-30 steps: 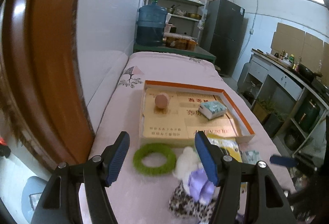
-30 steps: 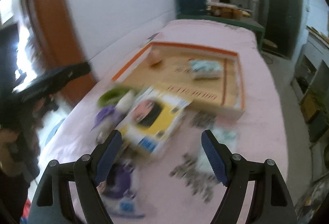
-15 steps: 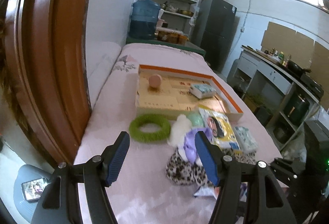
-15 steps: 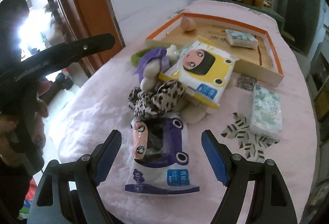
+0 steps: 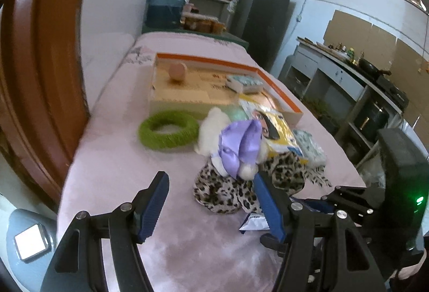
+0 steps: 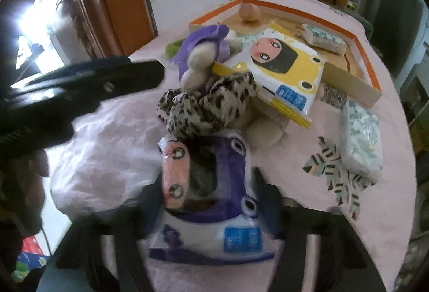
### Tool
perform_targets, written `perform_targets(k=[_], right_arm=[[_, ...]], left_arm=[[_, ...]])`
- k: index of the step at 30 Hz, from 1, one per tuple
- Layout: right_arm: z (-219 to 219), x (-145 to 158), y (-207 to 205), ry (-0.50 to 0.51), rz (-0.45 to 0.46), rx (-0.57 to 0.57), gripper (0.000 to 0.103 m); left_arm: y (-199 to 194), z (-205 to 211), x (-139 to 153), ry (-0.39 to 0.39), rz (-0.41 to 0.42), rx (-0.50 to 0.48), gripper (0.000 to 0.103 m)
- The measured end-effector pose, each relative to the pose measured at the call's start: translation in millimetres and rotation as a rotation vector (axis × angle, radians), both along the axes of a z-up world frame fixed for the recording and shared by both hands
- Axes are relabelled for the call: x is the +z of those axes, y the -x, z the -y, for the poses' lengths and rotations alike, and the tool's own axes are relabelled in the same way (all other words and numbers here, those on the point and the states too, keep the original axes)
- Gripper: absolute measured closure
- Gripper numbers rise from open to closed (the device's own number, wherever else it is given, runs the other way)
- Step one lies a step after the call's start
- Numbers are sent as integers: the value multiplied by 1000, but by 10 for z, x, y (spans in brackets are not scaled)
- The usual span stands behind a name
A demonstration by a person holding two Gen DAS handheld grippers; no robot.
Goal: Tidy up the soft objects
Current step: 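Grasp the leopard-print scarf with the left gripper while the right gripper grasps the purple wipes bag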
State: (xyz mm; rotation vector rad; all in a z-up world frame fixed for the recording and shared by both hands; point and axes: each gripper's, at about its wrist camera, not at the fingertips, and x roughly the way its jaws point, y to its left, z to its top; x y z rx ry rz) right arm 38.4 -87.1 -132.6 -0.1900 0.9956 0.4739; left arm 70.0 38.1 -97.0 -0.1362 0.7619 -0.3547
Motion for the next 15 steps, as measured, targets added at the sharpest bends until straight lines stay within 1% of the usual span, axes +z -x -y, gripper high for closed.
perform_targets(k=[1, 3, 6, 13, 15], right_arm=[[24, 1, 4, -19, -4, -3, 50], [65, 14, 16, -39, -9, -4, 52], [157, 33, 58, -62, -25, -8, 52], [412, 67, 186, -77, -41, -49, 52], [474, 55, 187, -89, -48, -63, 52]], left_arm=[[-13, 10, -36, 3, -10, -7, 38], [-57, 50, -102, 3, -34, -25, 38], [-124, 118, -167, -7, -54, -49, 38], [-262, 297, -340, -18, -115, -85, 38], [-254, 309, -354, -2, -112, -92, 45]])
